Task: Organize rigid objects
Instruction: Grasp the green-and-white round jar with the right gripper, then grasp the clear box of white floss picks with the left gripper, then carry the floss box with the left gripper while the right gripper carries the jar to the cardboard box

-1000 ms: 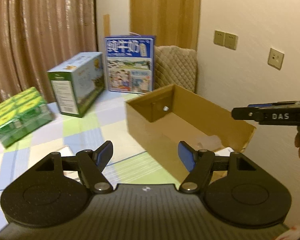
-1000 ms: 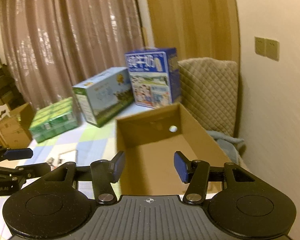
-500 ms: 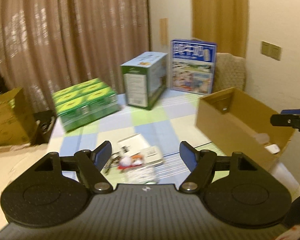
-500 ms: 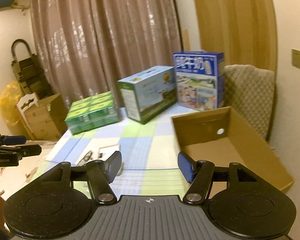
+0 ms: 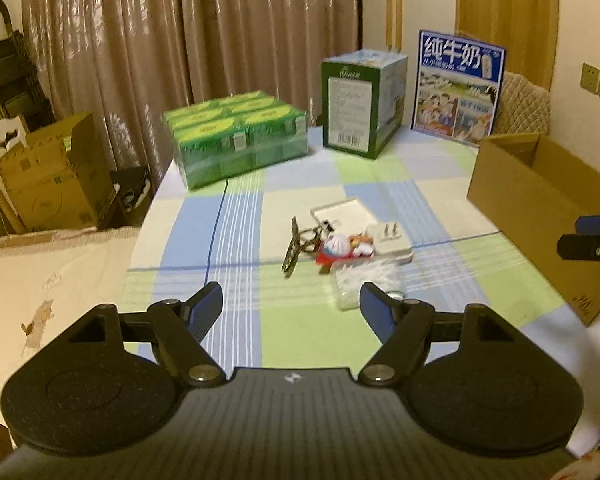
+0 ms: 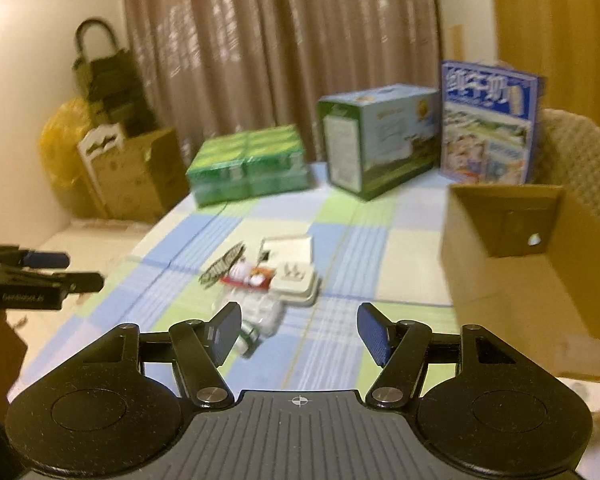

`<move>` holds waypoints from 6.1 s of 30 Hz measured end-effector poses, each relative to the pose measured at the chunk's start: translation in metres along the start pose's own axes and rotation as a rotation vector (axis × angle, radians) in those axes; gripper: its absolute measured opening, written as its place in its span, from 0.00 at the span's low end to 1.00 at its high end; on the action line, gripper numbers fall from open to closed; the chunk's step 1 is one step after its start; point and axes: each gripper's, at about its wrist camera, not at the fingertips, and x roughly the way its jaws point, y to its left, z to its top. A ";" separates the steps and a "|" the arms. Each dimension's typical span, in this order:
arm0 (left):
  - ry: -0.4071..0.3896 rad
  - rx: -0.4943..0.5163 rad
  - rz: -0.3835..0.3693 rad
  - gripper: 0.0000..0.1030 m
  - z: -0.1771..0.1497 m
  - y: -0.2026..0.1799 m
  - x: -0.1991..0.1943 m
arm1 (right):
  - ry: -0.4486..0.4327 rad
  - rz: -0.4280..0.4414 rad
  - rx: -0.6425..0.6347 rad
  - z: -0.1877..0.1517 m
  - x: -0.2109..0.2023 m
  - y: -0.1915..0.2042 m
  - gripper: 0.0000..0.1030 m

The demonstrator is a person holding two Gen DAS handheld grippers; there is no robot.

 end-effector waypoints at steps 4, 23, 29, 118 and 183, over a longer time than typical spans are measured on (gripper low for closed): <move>0.017 0.016 -0.009 0.70 -0.015 0.000 0.026 | 0.044 0.039 -0.041 -0.016 0.036 0.005 0.60; 0.078 0.070 -0.081 0.70 -0.021 0.012 0.099 | 0.148 0.234 -0.414 -0.036 0.157 0.043 0.47; 0.093 0.049 -0.098 0.70 -0.021 0.017 0.103 | 0.208 0.240 -0.441 -0.043 0.184 0.043 0.40; 0.110 0.061 -0.103 0.81 -0.034 -0.084 0.167 | 0.210 -0.022 0.091 -0.009 0.145 -0.062 0.28; 0.016 0.310 -0.459 0.80 0.103 -0.353 0.081 | 0.040 -0.328 0.299 -0.008 -0.085 -0.262 0.28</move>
